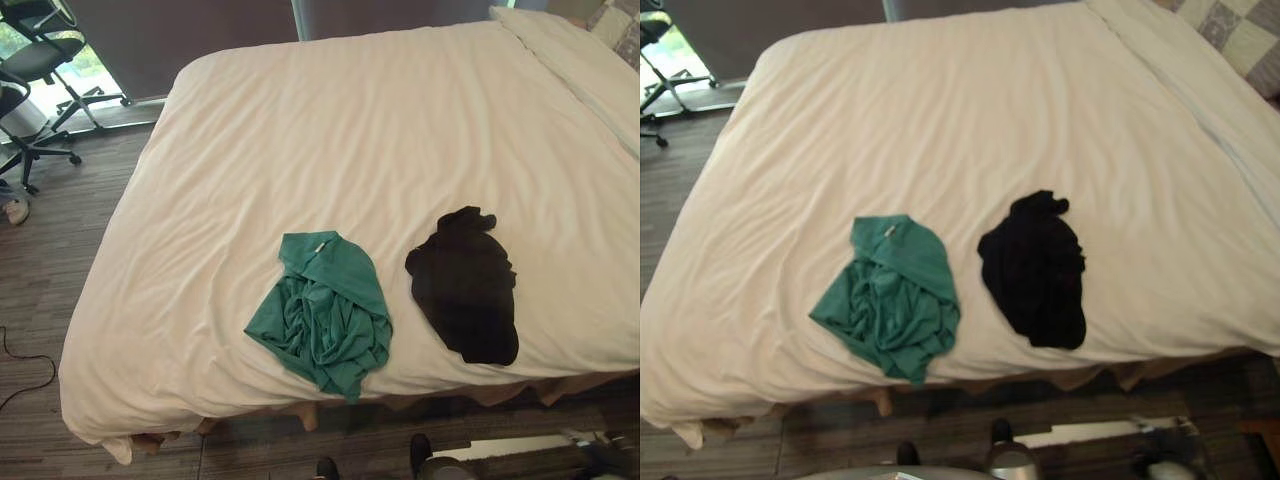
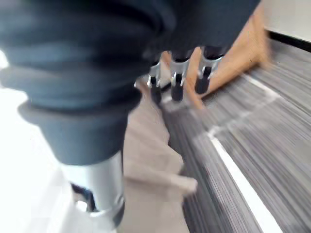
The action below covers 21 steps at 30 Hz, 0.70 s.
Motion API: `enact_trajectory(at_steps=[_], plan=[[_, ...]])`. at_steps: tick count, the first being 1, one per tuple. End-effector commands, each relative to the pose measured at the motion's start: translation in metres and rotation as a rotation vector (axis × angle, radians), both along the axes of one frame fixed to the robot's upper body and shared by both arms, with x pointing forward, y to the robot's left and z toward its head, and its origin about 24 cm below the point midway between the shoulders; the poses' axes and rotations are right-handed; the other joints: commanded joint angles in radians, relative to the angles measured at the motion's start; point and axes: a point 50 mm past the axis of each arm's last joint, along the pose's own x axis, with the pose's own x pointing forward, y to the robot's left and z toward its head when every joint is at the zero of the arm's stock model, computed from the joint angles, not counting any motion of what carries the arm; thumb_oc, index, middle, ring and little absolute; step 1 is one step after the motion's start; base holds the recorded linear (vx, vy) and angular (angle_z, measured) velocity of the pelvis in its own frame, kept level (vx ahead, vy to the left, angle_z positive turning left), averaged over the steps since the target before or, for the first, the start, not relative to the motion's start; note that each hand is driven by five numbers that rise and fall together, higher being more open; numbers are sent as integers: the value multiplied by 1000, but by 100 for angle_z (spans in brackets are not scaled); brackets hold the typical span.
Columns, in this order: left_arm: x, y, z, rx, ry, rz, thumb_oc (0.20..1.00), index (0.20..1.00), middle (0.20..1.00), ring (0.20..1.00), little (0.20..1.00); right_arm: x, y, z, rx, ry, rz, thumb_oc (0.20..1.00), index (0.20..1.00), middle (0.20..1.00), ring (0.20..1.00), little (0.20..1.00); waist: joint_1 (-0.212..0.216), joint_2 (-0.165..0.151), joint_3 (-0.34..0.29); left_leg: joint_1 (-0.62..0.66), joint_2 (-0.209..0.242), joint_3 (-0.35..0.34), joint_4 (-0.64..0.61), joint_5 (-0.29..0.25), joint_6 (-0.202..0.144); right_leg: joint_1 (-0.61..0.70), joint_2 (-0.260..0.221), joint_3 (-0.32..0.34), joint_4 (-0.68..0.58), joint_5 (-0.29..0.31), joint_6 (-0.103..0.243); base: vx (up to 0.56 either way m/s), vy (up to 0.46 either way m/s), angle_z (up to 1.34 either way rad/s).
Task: Tidy up the quilt and then pick up the clothes from the bed and put them into the laundry hamper.
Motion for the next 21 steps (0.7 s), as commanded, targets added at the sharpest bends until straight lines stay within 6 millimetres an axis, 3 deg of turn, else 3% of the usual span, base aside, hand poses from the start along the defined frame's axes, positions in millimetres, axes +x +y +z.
enact_trajectory(at_steps=[1,5,8,9,10,12,16,17,21], plan=[[58,47,69,337,-372,7,1000,1000,1000,1000,1000,29,-19,51,-429,57,141,1000,1000,1000,1000,1000,19,-88,-22,19,-31,-20,4,-37,-17,-14,-103,72,49,-54,130,22,24,12],[121,54,162,625,-670,-277,1000,1000,1000,1000,1000,52,-33,114,-715,-24,205,1000,1000,1000,1000,1000,29,-91,-25,16,-27,-35,6,-34,-16,-16,-110,65,54,-51,132,-13,-1,7],[159,35,215,767,-771,-546,1000,1000,1000,1000,1000,80,-23,152,-852,-115,334,1000,1000,1000,1000,1000,32,-90,-38,20,-27,-41,2,-41,-17,-11,-113,62,48,-58,134,28,-1,3],[159,35,215,768,-771,-546,1000,1000,1000,1000,1000,80,-22,152,-852,-115,334,1000,1000,1000,1000,1000,32,-90,-38,20,-27,-41,3,-41,-17,-10,-113,62,48,-59,134,0,0,0],[184,8,232,807,-821,-730,1000,1000,1000,1000,1000,102,-4,164,-885,-182,454,1000,1000,1000,1000,1000,33,-91,-42,24,-25,-39,2,-43,-19,-4,-115,58,46,-62,134,0,0,0],[209,-28,234,787,-834,-944,1000,1000,1000,1000,1000,121,17,171,-925,-198,596,1000,1000,1000,1000,1000,32,-96,-44,30,-22,-34,1,-46,-19,5,-118,54,42,-65,133,34,-23,0],[246,-91,210,667,-790,-1247,1000,1000,1000,1000,1000,149,55,171,-915,-244,779,1000,1000,1000,1000,1000,19,-98,-41,45,-18,-17,-1,-54,-20,16,-116,56,32,-66,133,35,-36,-2],[255,-120,207,629,-801,-1362,1000,1000,1000,1000,1000,157,70,170,-912,-272,830,1000,1000,1000,1000,1000,10,-99,-31,46,-16,-8,-1,-49,-19,11,-115,59,35,-58,132,12,-41,-6],[273,-165,195,555,-773,-1542,1000,1000,1000,1000,1000,172,103,171,-881,-354,918,1000,1000,1000,1000,1000,-12,-93,-10,34,-14,16,-1,-56,-18,-25,-109,86,34,-52,133,-47,-24,-19]])
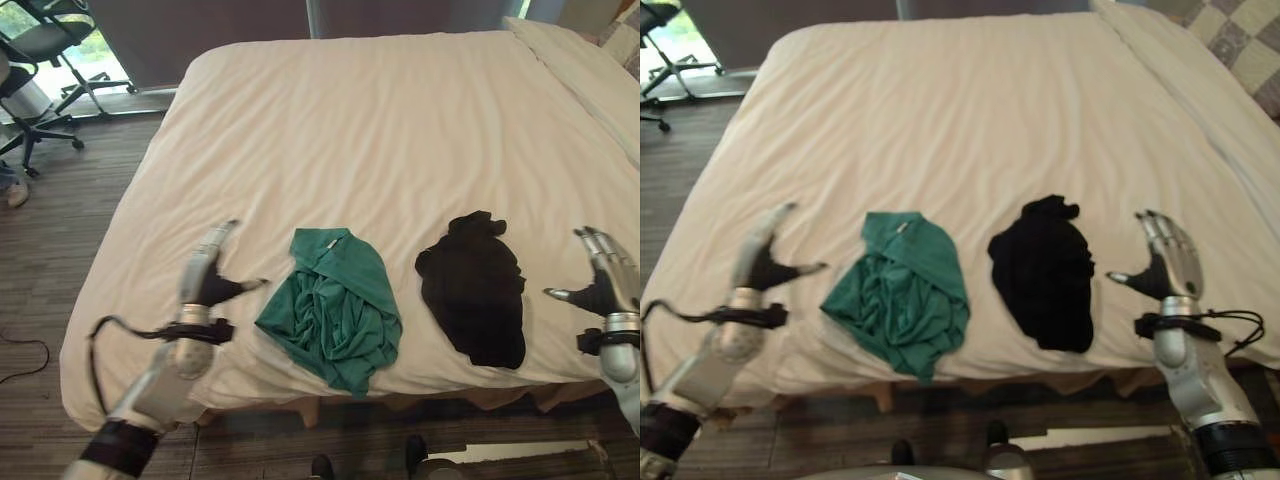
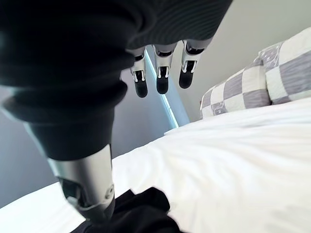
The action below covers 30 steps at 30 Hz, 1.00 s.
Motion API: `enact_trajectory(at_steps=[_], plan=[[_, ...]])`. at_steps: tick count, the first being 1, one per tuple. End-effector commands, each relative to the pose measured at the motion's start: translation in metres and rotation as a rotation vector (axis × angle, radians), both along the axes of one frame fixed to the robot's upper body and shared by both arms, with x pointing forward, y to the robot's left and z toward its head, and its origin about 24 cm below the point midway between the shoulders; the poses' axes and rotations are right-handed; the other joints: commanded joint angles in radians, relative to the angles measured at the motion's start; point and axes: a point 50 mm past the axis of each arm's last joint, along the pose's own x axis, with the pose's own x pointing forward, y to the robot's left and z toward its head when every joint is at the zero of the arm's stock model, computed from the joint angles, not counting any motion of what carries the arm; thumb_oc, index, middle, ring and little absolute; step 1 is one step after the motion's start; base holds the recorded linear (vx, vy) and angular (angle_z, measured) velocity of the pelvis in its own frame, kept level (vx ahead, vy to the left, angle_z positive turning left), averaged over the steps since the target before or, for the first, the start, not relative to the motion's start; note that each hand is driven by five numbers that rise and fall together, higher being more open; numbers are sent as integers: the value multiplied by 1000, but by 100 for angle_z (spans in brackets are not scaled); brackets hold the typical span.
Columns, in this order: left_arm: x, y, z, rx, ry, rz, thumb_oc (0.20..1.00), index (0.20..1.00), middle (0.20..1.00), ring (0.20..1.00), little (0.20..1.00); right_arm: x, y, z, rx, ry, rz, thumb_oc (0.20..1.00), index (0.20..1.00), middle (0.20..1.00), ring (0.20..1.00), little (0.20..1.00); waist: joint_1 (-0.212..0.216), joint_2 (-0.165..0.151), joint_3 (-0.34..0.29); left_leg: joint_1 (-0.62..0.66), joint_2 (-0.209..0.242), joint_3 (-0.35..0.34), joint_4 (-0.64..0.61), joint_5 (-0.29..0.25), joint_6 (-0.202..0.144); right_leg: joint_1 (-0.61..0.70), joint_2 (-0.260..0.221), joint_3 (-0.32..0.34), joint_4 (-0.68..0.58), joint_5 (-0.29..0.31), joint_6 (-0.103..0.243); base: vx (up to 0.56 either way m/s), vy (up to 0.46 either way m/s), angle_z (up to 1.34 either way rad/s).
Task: Tidy up the quilt and then pick up the clothes from the bed and put them into the laundry hamper.
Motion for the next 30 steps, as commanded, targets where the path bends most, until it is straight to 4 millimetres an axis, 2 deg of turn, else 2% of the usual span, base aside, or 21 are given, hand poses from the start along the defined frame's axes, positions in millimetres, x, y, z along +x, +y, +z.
enact_trajectory(at_steps=[1,2,3,5,6,7,8,10,11,12,13,15,18,19,20,24,27,30], plan=[[28,1,27,97,-92,10,1000,1000,1000,1000,1000,20,19,27,1,-118,75,1000,1000,1000,1000,1000,-25,-58,10,23,13,21,-1,-55,-20,-19,-81,71,39,-69,116,-149,12,-44],[34,-8,17,107,-48,8,1000,1000,1000,1000,1000,23,33,26,42,-129,119,1000,1000,1000,1000,1000,-41,-57,28,5,16,35,1,-49,-20,-52,-75,90,41,-63,113,-107,7,-41],[35,-9,17,108,-51,8,1000,1000,1000,1000,1000,23,33,26,42,-130,118,1000,1000,1000,1000,1000,-38,-56,26,2,17,37,1,-49,-20,-57,-74,92,43,-62,113,-116,10,-41],[45,-15,3,207,11,22,1000,1000,1000,1000,1000,24,46,21,111,-126,159,1000,1000,1000,1000,1000,-61,-57,54,-29,21,51,7,-40,-18,-102,-66,111,53,-57,112,-125,-6,-38],[51,-19,-1,257,33,22,827,827,827,827,827,23,48,20,124,-123,169,1000,1000,1000,1000,1000,-64,-59,62,-47,22,53,10,-34,-18,-122,-63,117,63,-55,111,-104,-13,-27],[51,-19,-1,257,31,20,740,740,740,740,740,23,48,20,124,-123,168,1000,1000,1000,1000,1000,-62,-58,61,-49,22,54,10,-34,-18,-125,-63,118,64,-56,111,-134,-18,-15],[58,-18,-23,358,160,42,200,200,200,200,200,22,51,14,151,-96,178,1000,1000,1000,1000,1000,-76,-63,84,-82,25,56,24,-30,-16,-159,-58,126,79,-56,109,-123,-21,-12],[58,-13,-41,418,248,79,200,200,200,200,200,23,51,13,152,-87,176,1000,1000,1000,1000,1000,-76,-66,96,-111,27,60,39,-29,-16,-188,-57,127,92,-54,108,-103,-24,-16],[58,-13,-41,418,248,79,200,200,200,200,200,23,51,13,152,-87,176,1000,1000,1000,1000,1000,-76,-66,96,-111,27,60,39,-29,-16,-188,-57,127,92,-54,108,-88,-49,-11],[53,-9,-62,374,323,143,200,200,200,200,200,25,54,14,158,-99,174,1000,1000,1000,1000,1000,-67,-73,109,-133,29,56,54,-27,-16,-207,-55,125,102,-52,104,-74,-59,-4],[46,-8,-75,346,361,165,200,200,200,200,200,26,54,16,161,-112,170,1000,1000,1000,1000,1000,-62,-76,114,-142,30,51,59,-25,-16,-213,-55,123,104,-52,103,-83,-72,-2],[21,-17,-102,232,448,152,200,200,200,200,200,28,55,22,169,-154,164,1000,1000,1000,1000,1000,-40,-80,131,-160,31,41,69,-23,-16,-224,-59,116,110,-52,98,-44,-56,-3],[-10,-19,-121,42,517,164,200,200,200,200,200,35,59,25,158,-168,164,1000,1000,1000,1000,1000,-6,-79,146,-185,31,19,83,-19,-16,-234,-62,100,121,-55,91,-46,-68,12],[-10,-18,-121,42,517,165,200,200,200,200,200,35,60,25,159,-168,165,1000,1000,1000,1000,1000,-8,-80,146,-186,31,18,84,-19,-16,-235,-63,99,122,-56,91,-67,-92,13],[-32,-13,-132,-84,567,193,200,200,200,200,200,45,63,31,150,-182,170,1000,1000,1000,1000,1000,27,-78,166,-203,29,2,93,-15,-17,-243,-67,91,132,-56,88,-72,-76,11],[-69,16,-148,-182,632,337,200,200,200,200,200,70,68,33,146,-158,159,1000,1000,1000,1000,1000,85,-69,194,-248,22,-32,118,-2,-21,-269,-79,62,163,-60,85,-80,-76,22],[-88,39,-156,-185,651,465,200,200,200,200,200,80,64,9,174,-68,85,1000,1000,1000,1000,1000,130,-48,216,-267,21,-62,124,8,-25,-271,-90,23,181,-71,82,-42,-57,47],[-103,61,-161,-213,667,590,200,200,200,200,200,75,58,-37,247,114,-7,1000,1000,1000,1000,1000,164,-31,226,-276,20,-90,124,16,-30,-265,-101,-17,193,-82,82,-14,-47,37]])
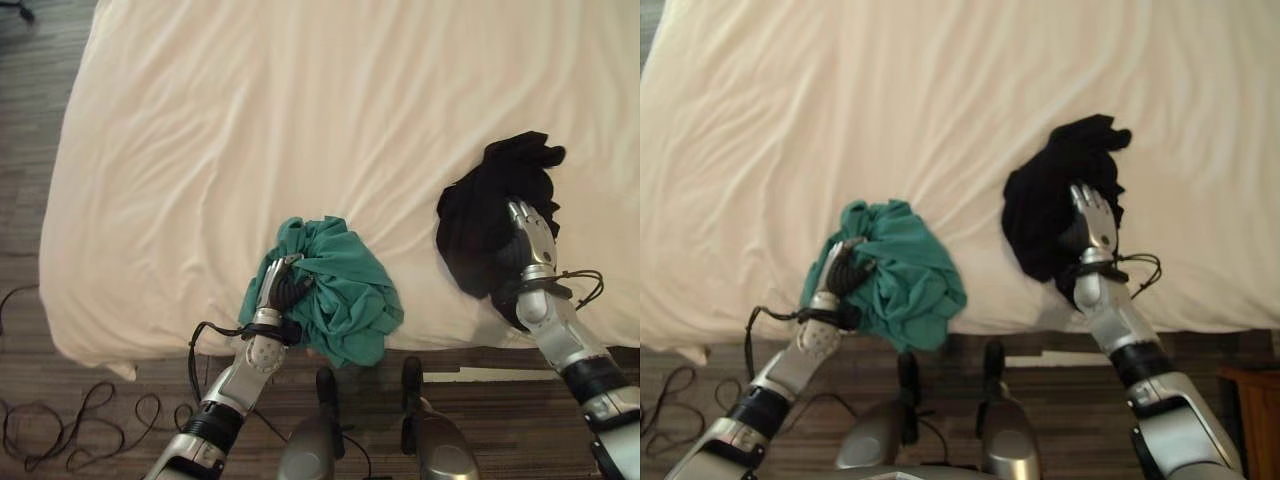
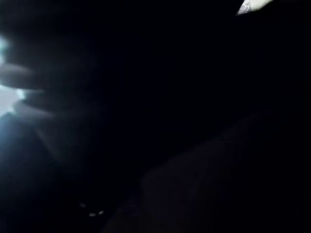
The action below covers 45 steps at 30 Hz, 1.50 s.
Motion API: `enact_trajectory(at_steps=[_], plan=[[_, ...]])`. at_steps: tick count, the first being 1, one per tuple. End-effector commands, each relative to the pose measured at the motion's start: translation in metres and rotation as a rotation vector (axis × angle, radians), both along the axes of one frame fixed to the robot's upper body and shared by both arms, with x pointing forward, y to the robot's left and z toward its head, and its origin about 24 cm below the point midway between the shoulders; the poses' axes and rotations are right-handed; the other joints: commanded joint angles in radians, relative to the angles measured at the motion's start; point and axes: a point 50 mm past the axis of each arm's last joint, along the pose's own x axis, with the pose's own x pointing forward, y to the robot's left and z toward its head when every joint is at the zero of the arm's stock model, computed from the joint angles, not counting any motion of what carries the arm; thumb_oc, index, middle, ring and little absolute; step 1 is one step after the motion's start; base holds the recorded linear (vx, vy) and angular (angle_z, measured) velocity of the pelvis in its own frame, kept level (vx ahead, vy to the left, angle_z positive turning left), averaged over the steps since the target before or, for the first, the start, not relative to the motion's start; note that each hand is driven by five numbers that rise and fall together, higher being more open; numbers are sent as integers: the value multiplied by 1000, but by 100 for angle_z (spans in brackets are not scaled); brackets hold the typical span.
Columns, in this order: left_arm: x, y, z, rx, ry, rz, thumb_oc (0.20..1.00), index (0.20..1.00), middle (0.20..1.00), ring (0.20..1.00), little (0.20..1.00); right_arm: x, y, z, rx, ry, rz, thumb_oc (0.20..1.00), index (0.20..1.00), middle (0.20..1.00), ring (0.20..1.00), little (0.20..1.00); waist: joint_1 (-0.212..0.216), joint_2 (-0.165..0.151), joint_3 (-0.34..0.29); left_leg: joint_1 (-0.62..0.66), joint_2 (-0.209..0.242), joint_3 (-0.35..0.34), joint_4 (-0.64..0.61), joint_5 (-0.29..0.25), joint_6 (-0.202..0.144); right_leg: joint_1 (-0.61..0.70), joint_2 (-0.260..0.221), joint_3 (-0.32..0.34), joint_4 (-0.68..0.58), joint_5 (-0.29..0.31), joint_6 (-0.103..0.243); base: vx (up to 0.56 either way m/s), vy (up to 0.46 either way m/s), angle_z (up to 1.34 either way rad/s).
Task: Tidy up the quilt and then pick up the clothes from the bed and put them into the laundry hamper.
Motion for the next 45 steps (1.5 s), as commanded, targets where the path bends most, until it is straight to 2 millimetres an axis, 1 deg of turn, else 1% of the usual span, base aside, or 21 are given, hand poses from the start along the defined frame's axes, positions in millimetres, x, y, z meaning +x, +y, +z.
enact_trajectory(at_steps=[1,2,3,5,9,13,14,17,20,23,24,25,26,27,29,30,34,37,40,41,45], plan=[[-125,128,-110,107,638,548,200,200,200,200,200,-10,1,-55,126,235,-54,1000,1000,1000,1000,1000,83,-35,35,-56,24,-51,53,-9,-37,-103,-95,4,195,-141,98,-5,-51,14],[-128,134,-110,96,646,580,200,200,200,200,200,-15,-2,-67,169,290,-79,269,269,269,269,269,89,-33,34,-57,24,-59,53,-8,-37,-102,-97,-4,198,-143,98,5,-49,20],[-131,142,-110,69,661,627,200,200,200,200,200,-21,-2,-80,218,351,-97,200,200,200,200,200,95,-30,35,-56,23,-74,53,-8,-38,-96,-101,-20,201,-150,97,8,-42,25],[-136,153,-109,-63,652,731,200,200,200,200,200,-28,1,-97,315,435,-104,200,200,200,200,200,118,-26,36,-51,17,-106,41,-2,-37,-88,-105,-42,209,-154,96,-3,-39,26],[-138,165,-96,-325,526,846,200,200,200,200,200,-26,26,-98,451,454,8,200,200,200,200,200,178,-17,21,-36,9,-168,-17,30,-41,-53,-105,-105,187,-163,94,2,-49,23],[-134,161,-93,-498,461,869,200,200,200,200,200,-27,37,-89,659,389,66,200,200,200,200,200,201,-12,-8,-56,28,-95,-33,58,-62,5,-149,-235,130,-154,99,-44,-30,57],[-130,152,-98,-569,469,866,200,200,200,200,200,-25,52,-82,847,334,122,200,200,200,200,200,158,-28,-24,-38,99,139,-9,64,-73,37,-198,-314,106,-117,118,-38,103,115],[-124,142,-100,-618,466,841,200,200,200,200,200,-17,73,-51,945,251,300,200,200,200,200,200,76,-45,-78,43,191,404,18,60,-102,88,-248,-401,98,-89,132,-51,200,142],[-126,134,-106,-628,502,820,200,200,200,200,200,-20,91,-31,1061,221,455,200,200,200,200,200,40,-47,-120,73,189,424,11,62,-99,129,-258,-409,105,-78,131,194,203,136],[-124,128,-105,-648,494,798,200,200,200,200,200,-43,133,-4,1267,217,799,200,200,200,200,200,24,-70,-146,92,104,394,-24,22,-44,163,-361,-411,236,30,175,202,320,115],[-116,128,-98,-633,452,781,200,200,200,200,200,-54,140,-1,1380,180,873,200,200,200,200,200,16,-82,-136,99,67,366,-33,6,-11,157,-400,-368,324,89,196,150,217,168],[-117,128,-98,-630,453,783,200,200,200,200,200,-55,140,-1,1383,180,873,200,200,200,200,200,16,-85,-137,100,63,366,-35,5,-8,155,-405,-366,330,88,198,171,138,220],[-112,123,-95,-629,438,756,200,200,200,200,200,-60,140,-3,1412,175,886,200,200,200,200,200,-3,-85,-132,107,67,350,-49,6,-4,132,-378,-293,355,63,186,133,97,207],[-101,113,-89,-629,409,688,200,200,200,200,200,-66,135,-7,1419,191,881,200,200,200,200,200,-49,-88,-127,102,80,330,-47,26,0,84,-273,-160,333,-6,140,259,141,203],[-88,104,-77,-620,368,595,200,200,200,200,200,-79,111,-38,1444,212,694,200,200,200,200,200,-62,-69,-113,112,46,228,-54,6,-3,19,-146,12,278,-110,145,358,105,230],[-88,104,-77,-620,369,595,200,200,200,200,200,-79,111,-38,1444,211,693,200,200,200,200,200,-63,-66,-116,107,49,227,-55,9,-4,16,-143,10,274,-106,143,328,25,295],[-82,104,-68,-547,350,547,200,200,200,200,200,-110,60,-103,1321,325,241,200,200,200,200,200,-96,-54,-117,137,-19,58,-59,-23,5,-13,-37,189,152,-134,128,331,12,159],[-72,93,-75,-537,381,533,200,200,200,200,200,-141,12,-156,1275,383,-183,200,200,200,200,200,-69,-54,-156,138,-61,-36,-57,-44,14,56,-56,137,108,-114,131,246,-70,266],[-76,92,-85,-540,427,561,200,200,200,200,200,-144,6,-163,1251,393,-248,200,200,200,200,200,-60,-54,-166,142,-63,-50,-56,-49,15,75,-61,115,87,-104,132,139,-53,157],[-89,89,-108,-504,545,607,200,200,200,200,200,-156,-5,-180,1251,420,-379,200,200,200,200,200,-40,-58,-180,146,-67,-66,-52,-53,15,102,-68,91,74,-100,133,121,-39,57],[-113,87,-134,-423,714,644,200,200,200,200,200,-169,-17,-196,1179,512,-496,200,200,200,200,200,-9,-66,-202,159,-67,-86,-52,-59,16,147,-76,54,59,-109,130,130,-12,25]])
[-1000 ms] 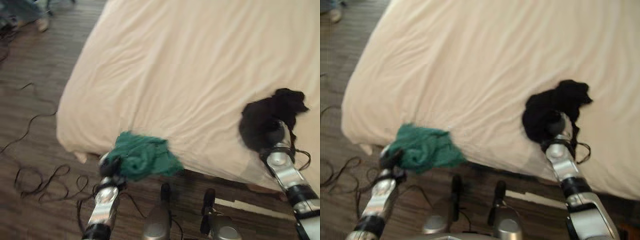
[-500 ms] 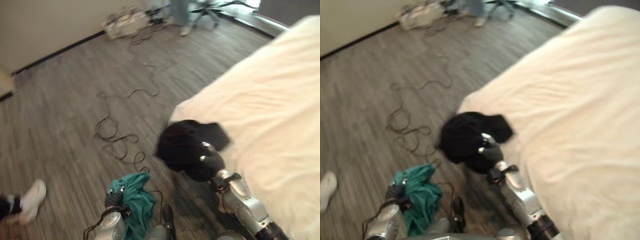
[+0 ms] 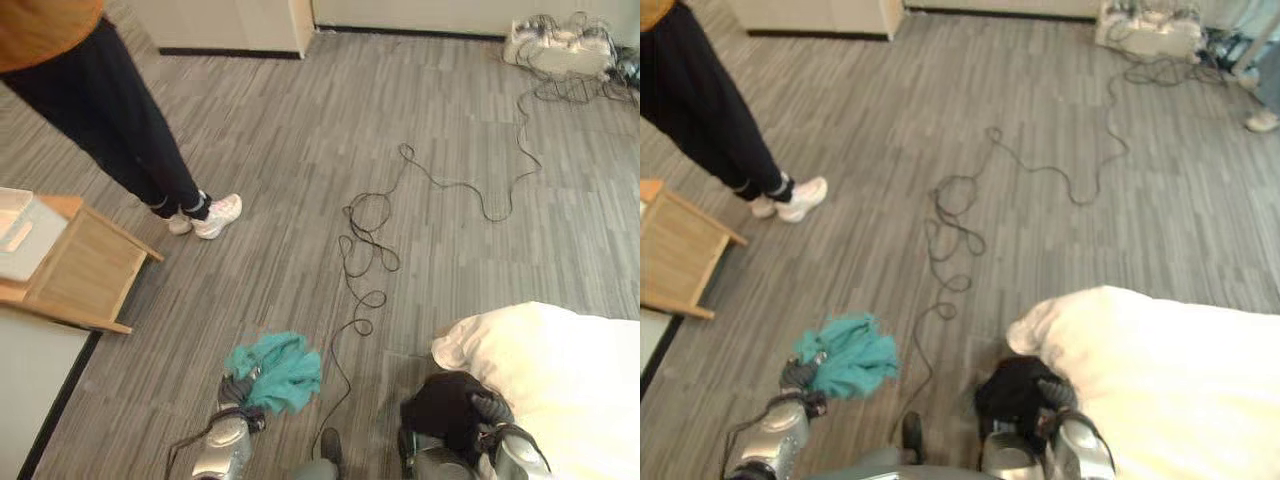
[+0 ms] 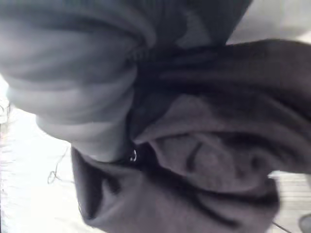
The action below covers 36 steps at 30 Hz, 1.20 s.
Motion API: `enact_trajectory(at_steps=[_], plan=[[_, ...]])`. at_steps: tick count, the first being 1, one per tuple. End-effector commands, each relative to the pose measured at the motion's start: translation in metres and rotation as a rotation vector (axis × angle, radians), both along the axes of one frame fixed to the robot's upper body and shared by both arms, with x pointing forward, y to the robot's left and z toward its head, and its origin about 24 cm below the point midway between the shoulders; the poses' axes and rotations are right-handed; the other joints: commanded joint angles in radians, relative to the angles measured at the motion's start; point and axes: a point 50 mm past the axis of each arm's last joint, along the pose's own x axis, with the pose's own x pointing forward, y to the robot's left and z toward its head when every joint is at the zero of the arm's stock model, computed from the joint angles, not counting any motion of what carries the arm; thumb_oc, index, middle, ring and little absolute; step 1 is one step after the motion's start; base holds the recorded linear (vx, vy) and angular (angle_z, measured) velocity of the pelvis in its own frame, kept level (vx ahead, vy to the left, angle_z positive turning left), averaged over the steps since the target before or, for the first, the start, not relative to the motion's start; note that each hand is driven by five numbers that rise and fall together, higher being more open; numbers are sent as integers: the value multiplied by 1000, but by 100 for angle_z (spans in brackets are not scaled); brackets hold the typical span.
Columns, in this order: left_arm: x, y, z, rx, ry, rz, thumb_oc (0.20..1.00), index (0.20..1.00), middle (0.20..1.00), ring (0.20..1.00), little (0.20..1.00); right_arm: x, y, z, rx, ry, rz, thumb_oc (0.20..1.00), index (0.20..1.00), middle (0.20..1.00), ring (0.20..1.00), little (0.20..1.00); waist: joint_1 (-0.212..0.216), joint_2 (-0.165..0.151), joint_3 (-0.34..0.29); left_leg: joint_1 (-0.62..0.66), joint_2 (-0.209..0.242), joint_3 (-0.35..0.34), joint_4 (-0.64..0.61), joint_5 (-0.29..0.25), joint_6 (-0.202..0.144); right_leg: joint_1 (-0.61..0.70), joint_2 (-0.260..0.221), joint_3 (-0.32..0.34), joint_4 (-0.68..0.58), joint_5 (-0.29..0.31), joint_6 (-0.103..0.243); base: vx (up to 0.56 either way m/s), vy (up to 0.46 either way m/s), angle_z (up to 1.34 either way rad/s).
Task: Tidy up the quilt and then pick up the clothes from the bed and put them into the laundry hamper.
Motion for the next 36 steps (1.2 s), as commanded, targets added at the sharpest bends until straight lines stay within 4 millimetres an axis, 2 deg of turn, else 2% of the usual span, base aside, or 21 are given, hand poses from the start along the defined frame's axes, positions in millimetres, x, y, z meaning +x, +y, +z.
enact_trajectory(at_steps=[1,2,8,10,11,12,13,16,20,24,25,26,27,28,29,30,31,32,34,35,36], plan=[[12,23,12,96,-38,-28,200,200,200,200,200,7,-35,12,-149,-32,-73,200,200,200,200,200,35,-58,-30,-40,-50,7,15,-163,-63,66,-88,-19,-33,48,81,64,-5,54],[15,-19,-14,282,263,-472,200,200,200,200,200,-16,-3,-29,-278,388,274,200,200,200,200,200,87,-58,77,-99,-34,-8,-4,-150,-38,-49,-58,-94,68,-14,37,63,-4,38],[14,-18,-14,316,267,-515,200,200,200,200,200,-12,1,-28,-286,370,331,200,200,200,200,200,87,-41,65,-77,-7,-1,32,-165,-57,-28,-37,-97,55,-37,12,41,-85,-1],[14,-18,-14,292,258,-496,200,200,200,200,200,-12,1,-28,-290,360,350,200,200,200,200,200,106,-51,93,-155,-12,9,245,-178,-89,10,-25,-86,14,-39,-16,-6,-191,-25],[15,-20,-14,269,246,-478,200,200,200,200,200,-7,0,-26,-291,347,348,200,200,200,200,200,120,-49,112,-224,-3,1,377,-154,-105,31,-21,-84,2,-38,-33,52,-301,-65],[31,-20,-5,223,161,-370,200,200,200,200,200,0,-9,-21,-309,331,319,200,200,200,200,200,156,-46,141,-343,-7,-20,557,-56,-117,89,-22,-99,-33,-43,-58,59,-211,-65],[31,-21,-5,223,160,-370,200,200,200,200,200,1,-9,-21,-310,331,319,200,200,200,200,200,153,-43,142,-348,-6,-24,565,-60,-118,90,-19,-102,-35,-42,-59,232,-214,-11],[18,-23,-10,144,164,-298,200,200,200,200,200,-9,-18,-22,-336,369,329,200,200,200,200,200,203,-35,107,-463,-59,58,444,-105,-79,161,-12,-85,-97,-99,-42,404,-50,9],[-2,-26,-20,121,230,-286,200,200,200,200,200,-18,-23,-24,-371,417,364,200,200,200,200,200,255,-4,70,-514,-30,192,167,-5,-83,236,24,-81,-97,-187,-16,482,40,38],[-29,-11,-28,119,322,-216,200,200,200,200,200,-29,-16,-30,-365,462,417,200,200,200,200,200,288,-63,30,-512,-42,228,146,22,-41,320,-4,-75,-66,-201,14,603,20,-41],[-32,-8,-29,123,341,-203,200,200,200,200,200,-33,-13,-32,-361,478,430,200,200,200,200,200,298,-76,22,-499,-52,215,139,22,-26,305,-13,-64,-6,-186,24,725,64,-58],[-35,-2,-29,134,362,-188,200,200,200,200,200,-33,-10,-33,-355,481,434,200,200,200,200,200,321,-115,8,-490,-94,200,149,2,-1,299,-35,-55,115,-108,75,625,125,-58],[-37,-1,-30,144,370,-183,200,200,200,200,200,-33,-12,-33,-361,486,432,200,200,200,200,200,318,-126,11,-453,-115,192,146,-19,17,269,-54,-52,211,-42,108,873,207,-38],[-42,3,-31,174,398,-196,200,200,200,200,200,-36,-14,-33,-375,499,452,200,200,200,200,200,300,-120,17,-347,-149,168,124,-64,57,178,-109,-52,460,202,160,580,172,-22],[-42,2,-31,173,398,-196,200,200,200,200,200,-36,-14,-33,-376,499,452,200,200,200,200,200,302,-116,15,-349,-145,168,123,-62,57,177,-105,-50,457,206,159,928,233,6],[-36,6,-28,197,383,-201,200,200,200,200,200,-24,-14,-29,-398,466,464,200,200,200,200,200,250,-47,33,-212,-123,106,51,-84,75,17,-74,-51,678,167,107,477,111,50],[-36,5,-28,196,382,-201,200,200,200,200,200,-24,-15,-29,-399,465,464,200,200,200,200,200,249,-44,31,-216,-120,105,51,-82,74,13,-71,-51,679,169,105,760,104,108],[-28,4,-26,208,357,-217,200,200,200,200,200,-17,-13,-27,-405,438,472,200,200,200,200,200,212,-19,45,-154,-114,60,23,-95,68,-69,-43,-63,699,91,84,496,-46,147],[5,-5,-14,228,237,-250,200,200,200,200,200,-1,-3,-22,-407,364,508,200,200,200,200,200,118,-1,68,-34,-103,-60,1,-153,28,-207,-34,-100,510,-3,52,1047,-383,157],[27,-13,-5,240,155,-278,200,200,200,200,200,8,-4,-18,-423,335,514,200,200,200,200,200,81,-14,62,32,-91,-132,-4,-218,-13,-241,-82,-75,162,50,53,943,-494,204],[27,-12,-5,240,155,-278,200,200,200,200,200,8,-4,-18,-423,334,514,200,200,200,200,200,78,-13,62,32,-90,-135,-4,-216,-13,-235,-80,-79,150,57,53,1044,-566,332]])
